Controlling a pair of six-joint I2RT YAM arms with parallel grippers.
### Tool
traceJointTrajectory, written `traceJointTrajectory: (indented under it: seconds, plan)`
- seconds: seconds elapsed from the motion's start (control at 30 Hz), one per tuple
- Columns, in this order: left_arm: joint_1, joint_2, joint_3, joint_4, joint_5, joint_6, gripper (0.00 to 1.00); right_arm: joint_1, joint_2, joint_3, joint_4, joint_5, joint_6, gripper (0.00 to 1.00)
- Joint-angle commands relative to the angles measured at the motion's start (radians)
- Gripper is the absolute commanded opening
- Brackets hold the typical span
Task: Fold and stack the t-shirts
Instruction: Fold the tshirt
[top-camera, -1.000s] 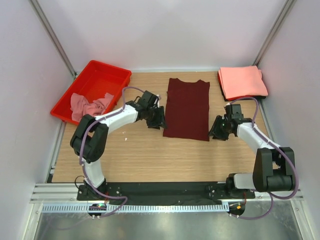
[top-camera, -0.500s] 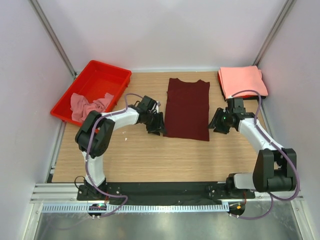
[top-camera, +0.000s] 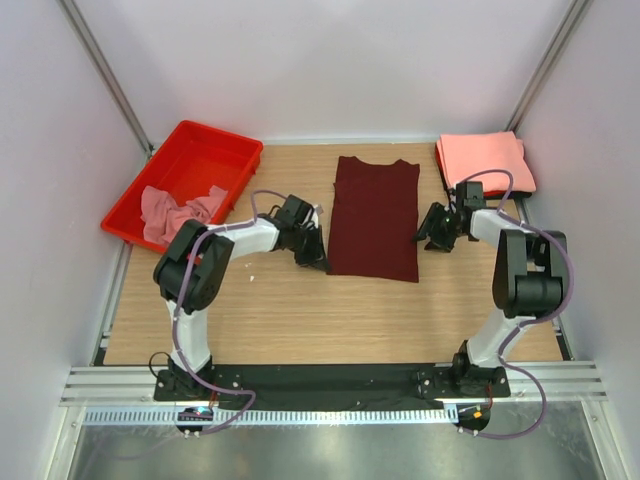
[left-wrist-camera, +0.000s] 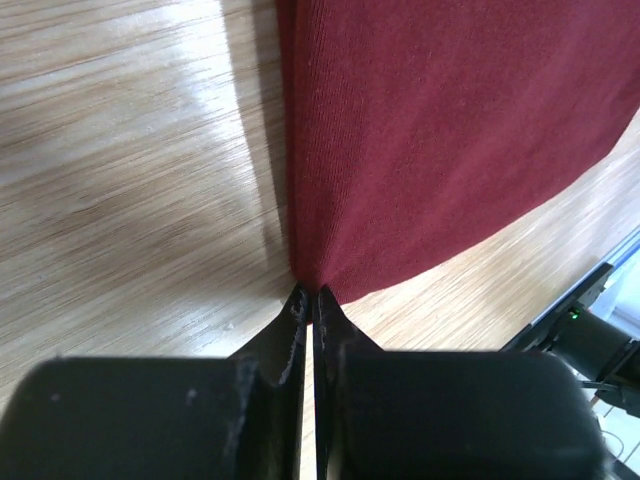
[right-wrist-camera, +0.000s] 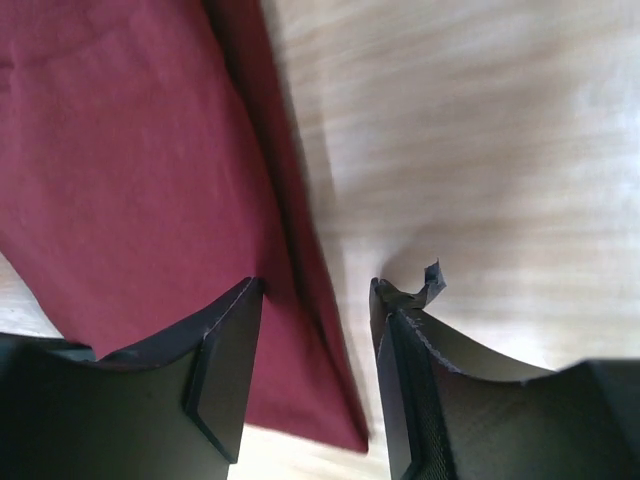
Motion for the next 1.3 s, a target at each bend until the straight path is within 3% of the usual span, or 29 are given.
traceJointTrajectory:
  seconds: [0.0, 0.27, 0.37, 0.43, 0.53, 0.57, 0.7, 0.87, 0.97, 1.13, 1.27]
  plan:
    - [-0.002, -0.027, -0.042, 0.020, -0.002, -0.016, 0.00, -0.005, 0.015, 0.064, 0.074, -0.094, -0.037, 0.53]
    - [-0.016, -0.138, -0.179, -0.005, -0.045, -0.090, 0.00, 0.007, -0.071, -0.006, 0.070, -0.118, -0.014, 0.53]
    - [-0.033, -0.197, -0.252, -0.035, -0.097, -0.133, 0.00, 0.054, -0.140, -0.037, -0.028, -0.076, 0.015, 0.53]
    - [-0.050, -0.238, -0.321, -0.054, -0.150, -0.195, 0.00, 0.105, -0.219, -0.063, -0.123, 0.031, 0.058, 0.52]
    - [-0.073, -0.278, -0.412, -0.054, -0.196, -0.268, 0.01, 0.119, -0.292, -0.095, -0.172, 0.033, 0.070, 0.51]
    - [-0.078, -0.290, -0.429, -0.054, -0.206, -0.304, 0.03, 0.120, -0.324, -0.097, -0.191, 0.058, 0.067, 0.51]
    - [-0.102, -0.379, -0.466, -0.055, -0.229, -0.338, 0.33, 0.129, -0.385, -0.147, -0.223, 0.033, 0.050, 0.51]
    - [-0.093, -0.444, -0.270, -0.224, -0.370, -0.265, 0.38, 0.159, -0.396, -0.190, -0.193, 0.009, 0.070, 0.42]
    - [-0.078, -0.419, -0.142, -0.210, -0.374, -0.227, 0.38, 0.166, -0.372, -0.204, -0.142, -0.078, 0.078, 0.38]
    - [-0.064, -0.242, 0.034, -0.086, -0.276, -0.181, 0.36, 0.165, -0.269, -0.201, 0.010, -0.192, 0.075, 0.36]
    - [-0.039, -0.099, 0.149, -0.068, -0.289, -0.148, 0.36, 0.162, -0.177, -0.204, 0.065, -0.192, 0.063, 0.35]
